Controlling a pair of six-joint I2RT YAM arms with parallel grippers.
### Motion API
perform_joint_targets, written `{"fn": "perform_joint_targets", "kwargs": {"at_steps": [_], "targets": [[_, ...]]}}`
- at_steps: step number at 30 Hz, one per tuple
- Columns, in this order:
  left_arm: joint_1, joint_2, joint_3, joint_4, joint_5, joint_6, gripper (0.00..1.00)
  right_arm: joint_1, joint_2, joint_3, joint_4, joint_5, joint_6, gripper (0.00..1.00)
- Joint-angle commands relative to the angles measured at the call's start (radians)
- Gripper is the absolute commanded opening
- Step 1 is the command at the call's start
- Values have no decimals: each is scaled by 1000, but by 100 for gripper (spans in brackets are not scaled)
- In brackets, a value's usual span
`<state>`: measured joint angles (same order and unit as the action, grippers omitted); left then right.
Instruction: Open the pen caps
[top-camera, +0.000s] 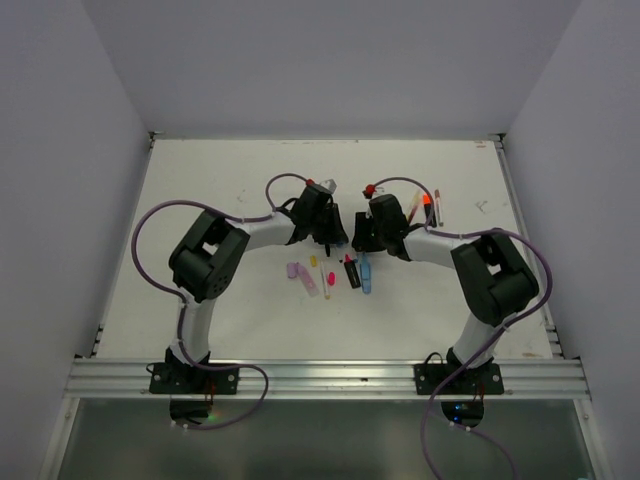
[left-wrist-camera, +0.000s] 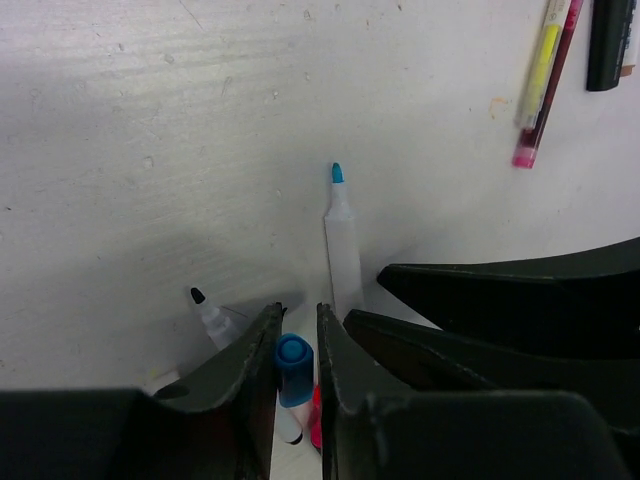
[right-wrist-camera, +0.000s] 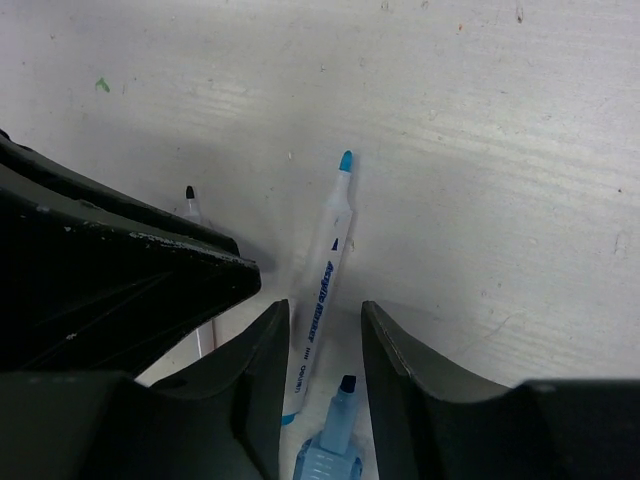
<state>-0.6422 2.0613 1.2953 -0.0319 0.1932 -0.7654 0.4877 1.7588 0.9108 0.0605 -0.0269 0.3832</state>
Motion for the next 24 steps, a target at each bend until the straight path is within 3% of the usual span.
{"fn": "perform_joint_targets", "kwargs": {"at_steps": [1,4,12,20,24], "targets": [[-2,-29,-8,9,-9,0,25,-5,-51,17,-1,21,5,39],[-4,-52,-8,7,-24,-2,30,-5,-97,10,-4,25,8,40],[-4,-110,-30,0,-58,9,47,-11,-194,46,-116,310,2,49],[-4,-210,-63,3,-63,18,54,-101,-104,194,-260,444,59,59],[-4,-314,-91,-36,-136,52,81,-159,-4,290,-329,464,104,57]]}}
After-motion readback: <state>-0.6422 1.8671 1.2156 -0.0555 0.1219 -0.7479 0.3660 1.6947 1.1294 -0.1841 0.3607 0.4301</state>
